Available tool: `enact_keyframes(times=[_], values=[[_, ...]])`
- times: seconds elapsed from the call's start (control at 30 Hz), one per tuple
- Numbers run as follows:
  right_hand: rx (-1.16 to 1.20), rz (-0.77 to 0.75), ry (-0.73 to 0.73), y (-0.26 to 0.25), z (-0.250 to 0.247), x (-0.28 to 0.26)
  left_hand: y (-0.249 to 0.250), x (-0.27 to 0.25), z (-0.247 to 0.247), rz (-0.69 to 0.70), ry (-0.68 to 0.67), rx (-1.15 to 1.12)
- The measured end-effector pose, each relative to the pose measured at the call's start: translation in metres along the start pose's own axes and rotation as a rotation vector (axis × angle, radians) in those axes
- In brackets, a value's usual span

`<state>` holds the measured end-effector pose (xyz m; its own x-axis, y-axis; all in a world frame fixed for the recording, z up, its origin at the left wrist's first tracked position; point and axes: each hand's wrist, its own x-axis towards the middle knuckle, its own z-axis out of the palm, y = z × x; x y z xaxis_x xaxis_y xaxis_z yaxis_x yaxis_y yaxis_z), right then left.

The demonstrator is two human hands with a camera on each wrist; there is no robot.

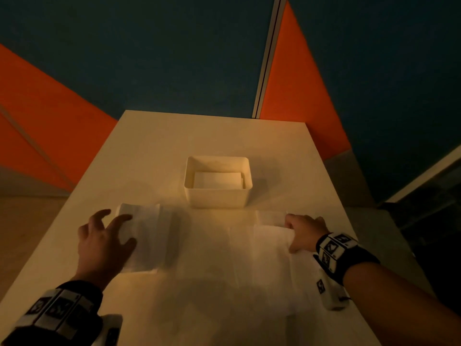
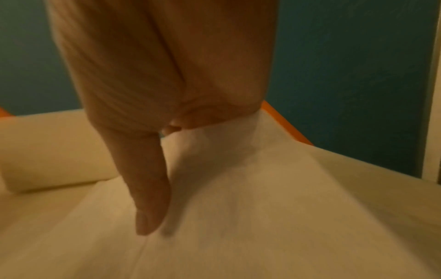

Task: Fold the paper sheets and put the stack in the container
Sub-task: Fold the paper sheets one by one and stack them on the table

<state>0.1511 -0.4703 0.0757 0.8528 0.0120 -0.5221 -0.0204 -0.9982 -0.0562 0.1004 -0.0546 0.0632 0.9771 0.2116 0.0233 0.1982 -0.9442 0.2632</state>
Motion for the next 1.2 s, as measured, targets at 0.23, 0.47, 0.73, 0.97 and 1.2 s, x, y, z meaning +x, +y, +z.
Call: enact_keyframes(times=[0.23, 0.47, 0.73, 0.97, 1.2], values=[[0.408, -0.180, -0.030, -0.012, -0.037, -0.020, 0.041, 0.000, -0.008, 0.149, -0.025, -0.195], [1.282, -0.282, 0.069, -0.050, -0.042, -0.044, 0.106, -0.012, -0.016, 0.004, -0.779, -0.865], [1.634, -0.277, 0.027, -0.074, -0.029, -0.050, 0.136, -0.011, -0.018, -0.109, -0.756, -1.465], [1.668, -0.228, 0.022, -0.067, -0.024, -0.051, 0.130, -0.008, -0.023, -0.046, -0.591, -1.397], [1.790, -0.234, -0.173, -0.060, -0.029, -0.057, 0.120, -0.004, -0.028, -0.044, -0.642, -1.371]])
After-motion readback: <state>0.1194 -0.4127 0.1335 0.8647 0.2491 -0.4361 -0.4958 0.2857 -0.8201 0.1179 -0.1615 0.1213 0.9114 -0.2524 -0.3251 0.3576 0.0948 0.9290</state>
